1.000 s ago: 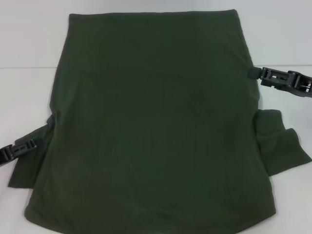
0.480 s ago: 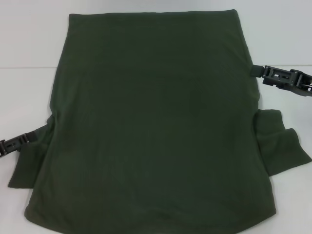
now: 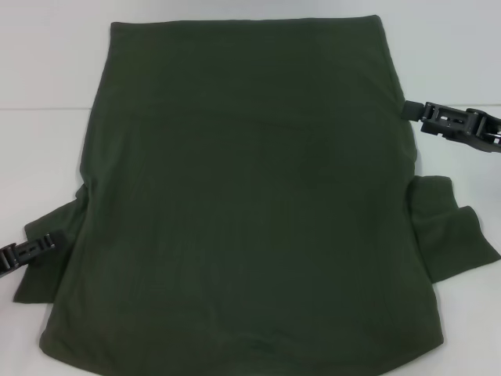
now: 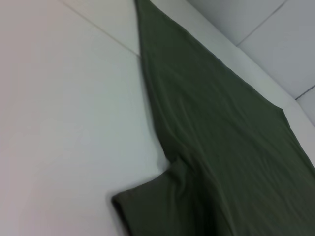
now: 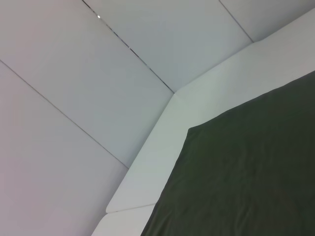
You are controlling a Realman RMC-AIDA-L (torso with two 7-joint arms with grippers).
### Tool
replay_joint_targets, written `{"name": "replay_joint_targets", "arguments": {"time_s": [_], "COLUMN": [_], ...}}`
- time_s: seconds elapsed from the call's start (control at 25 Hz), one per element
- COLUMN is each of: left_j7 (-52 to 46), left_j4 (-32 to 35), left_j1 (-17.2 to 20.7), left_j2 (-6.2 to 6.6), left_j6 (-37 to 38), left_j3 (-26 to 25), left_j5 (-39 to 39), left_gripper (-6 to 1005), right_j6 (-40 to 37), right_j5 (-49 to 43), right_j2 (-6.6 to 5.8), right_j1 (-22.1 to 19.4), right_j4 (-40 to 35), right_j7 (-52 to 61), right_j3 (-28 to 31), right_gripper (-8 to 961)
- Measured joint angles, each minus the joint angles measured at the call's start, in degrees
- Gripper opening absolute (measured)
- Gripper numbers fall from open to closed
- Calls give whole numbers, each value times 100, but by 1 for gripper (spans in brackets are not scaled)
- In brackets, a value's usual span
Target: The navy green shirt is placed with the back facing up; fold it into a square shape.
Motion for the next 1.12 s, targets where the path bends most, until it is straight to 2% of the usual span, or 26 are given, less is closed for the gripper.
{"name": "replay_joint_targets", "arguments": {"time_s": [0.16,0.52,1.0,1.12], "left_j7": [-6,-20,-137,-239], "left_j4": [1,-20,7,29], "left_j1": [20,-276,-276,-282], "left_j2": [4,26,62,61], "left_j6": [10,-99,-320,-341], "left_j3": [-27,104,242,322], "left_j5": [-17,59,129,131], "left_gripper": [933,933,932,905], "right_j6": [20,26,-4,-4], "right_j5": [0,0,46,50], "right_j2": [0,-18,-18,-18], "right_j1": [-2,-32,-64,-68], "right_j4": [0,0,0,0], "right_j7": [0,5,6,8], "right_j3": [6,23,138,148], "right_gripper": [941,942,942,942]}}
